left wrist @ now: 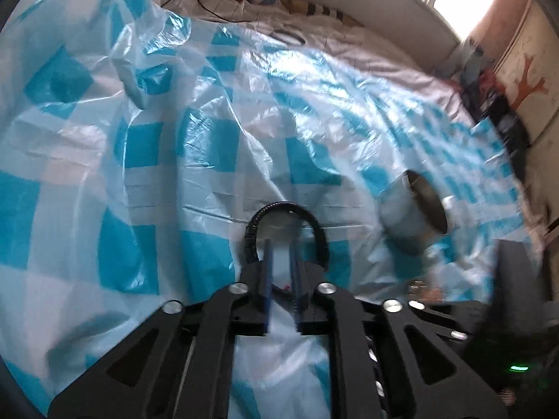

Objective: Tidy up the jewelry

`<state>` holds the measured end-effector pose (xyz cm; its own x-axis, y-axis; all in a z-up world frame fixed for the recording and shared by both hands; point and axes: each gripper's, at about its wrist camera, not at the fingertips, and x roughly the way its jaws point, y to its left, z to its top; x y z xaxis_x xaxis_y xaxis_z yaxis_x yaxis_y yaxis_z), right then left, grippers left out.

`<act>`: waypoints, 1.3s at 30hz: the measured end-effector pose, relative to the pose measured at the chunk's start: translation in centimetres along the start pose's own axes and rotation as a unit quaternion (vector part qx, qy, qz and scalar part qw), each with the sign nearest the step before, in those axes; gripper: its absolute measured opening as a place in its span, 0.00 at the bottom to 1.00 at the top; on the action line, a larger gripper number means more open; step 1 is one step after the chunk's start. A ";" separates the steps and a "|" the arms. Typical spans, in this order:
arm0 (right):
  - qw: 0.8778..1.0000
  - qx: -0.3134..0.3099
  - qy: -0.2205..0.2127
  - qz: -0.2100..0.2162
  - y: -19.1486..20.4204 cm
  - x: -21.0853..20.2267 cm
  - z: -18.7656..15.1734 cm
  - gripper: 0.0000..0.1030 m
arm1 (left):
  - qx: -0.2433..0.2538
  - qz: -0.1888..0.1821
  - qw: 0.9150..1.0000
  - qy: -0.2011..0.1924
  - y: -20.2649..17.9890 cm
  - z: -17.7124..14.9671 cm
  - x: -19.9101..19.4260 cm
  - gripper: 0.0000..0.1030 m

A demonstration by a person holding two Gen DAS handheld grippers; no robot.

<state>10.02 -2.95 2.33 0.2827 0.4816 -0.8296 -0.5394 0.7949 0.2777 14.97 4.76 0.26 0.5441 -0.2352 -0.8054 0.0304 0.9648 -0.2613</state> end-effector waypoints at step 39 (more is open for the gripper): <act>0.961 0.188 -0.195 0.062 -16.0 -14.5 2.4 0.10 | 0.082 -0.061 0.995 -0.020 -14.8 4.4 4.2 0.16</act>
<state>16.47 -21.73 11.12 0.5502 0.6246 -0.5543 -0.2844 0.7642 0.5789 20.50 -9.96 3.14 0.5602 -0.3502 -0.7507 0.2325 0.9363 -0.2632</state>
